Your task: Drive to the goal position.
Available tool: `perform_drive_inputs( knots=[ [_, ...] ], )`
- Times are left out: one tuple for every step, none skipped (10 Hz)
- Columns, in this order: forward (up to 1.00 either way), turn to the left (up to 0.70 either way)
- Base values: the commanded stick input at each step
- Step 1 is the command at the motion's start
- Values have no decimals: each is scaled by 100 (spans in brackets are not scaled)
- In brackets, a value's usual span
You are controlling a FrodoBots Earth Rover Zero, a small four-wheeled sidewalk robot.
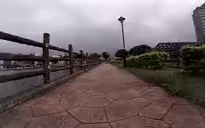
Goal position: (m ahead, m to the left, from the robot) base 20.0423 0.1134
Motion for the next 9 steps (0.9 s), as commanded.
perform_drive_inputs(
  knots=[
    [100,0],
    [100,0],
    [100,0],
    [100,0],
    [100,0],
    [100,0],
    [100,0],
    [100,0],
    [100,0]
  ],
)
